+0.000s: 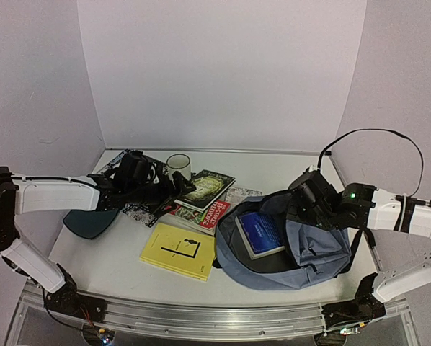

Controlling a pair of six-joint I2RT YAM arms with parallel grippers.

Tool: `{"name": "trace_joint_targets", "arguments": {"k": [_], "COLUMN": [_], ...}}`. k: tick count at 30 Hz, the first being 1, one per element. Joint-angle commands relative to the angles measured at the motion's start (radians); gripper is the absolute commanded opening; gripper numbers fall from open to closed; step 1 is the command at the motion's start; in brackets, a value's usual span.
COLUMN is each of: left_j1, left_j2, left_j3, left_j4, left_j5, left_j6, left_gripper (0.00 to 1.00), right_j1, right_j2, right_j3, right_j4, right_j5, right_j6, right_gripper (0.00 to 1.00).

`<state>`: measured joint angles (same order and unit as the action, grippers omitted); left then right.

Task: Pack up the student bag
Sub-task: Grab the book from the book.

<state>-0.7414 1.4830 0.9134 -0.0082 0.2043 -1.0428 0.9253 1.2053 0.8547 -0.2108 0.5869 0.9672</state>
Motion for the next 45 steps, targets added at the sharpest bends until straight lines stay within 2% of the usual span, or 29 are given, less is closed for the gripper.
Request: {"name": "trace_joint_targets", "arguments": {"k": [1,4,13,18,38,45], "left_j1": [0.038,0.054,0.104,0.118,0.14,0.14], "left_j2": [-0.043,0.0,0.181,0.26,0.48,0.54], "left_j3": [-0.094,-0.072,0.014,0.057,0.094,0.086], "left_j4": [0.186,0.193,0.234,0.261,0.302,0.325], "left_j5": [0.012,0.012,0.055,0.06,0.08,0.076], "left_j6": [-0.175,-0.184,-0.25,-0.251,-0.329,-0.382], "left_gripper": [0.97,0.94,0.71,0.64,0.61,0.57], "right_j1": [-0.009,-0.009,-0.012,-0.015,-0.029,-0.029], "right_j2": [-0.024,-0.027,-0.037,-0.038,-0.01,-0.019], "right_j3": [0.003,0.004,0.009,0.018,0.027,0.015], "right_j4": [-0.032,-0.031,-0.026,-0.025,-0.006,0.002], "right_j5": [0.022,0.022,0.016,0.009,-0.022,-0.03], "right_j6": [-0.005,-0.012,-0.03,-0.053,-0.078,-0.069], "right_gripper": [0.0,0.0,0.0,0.0,0.0,0.0]}}
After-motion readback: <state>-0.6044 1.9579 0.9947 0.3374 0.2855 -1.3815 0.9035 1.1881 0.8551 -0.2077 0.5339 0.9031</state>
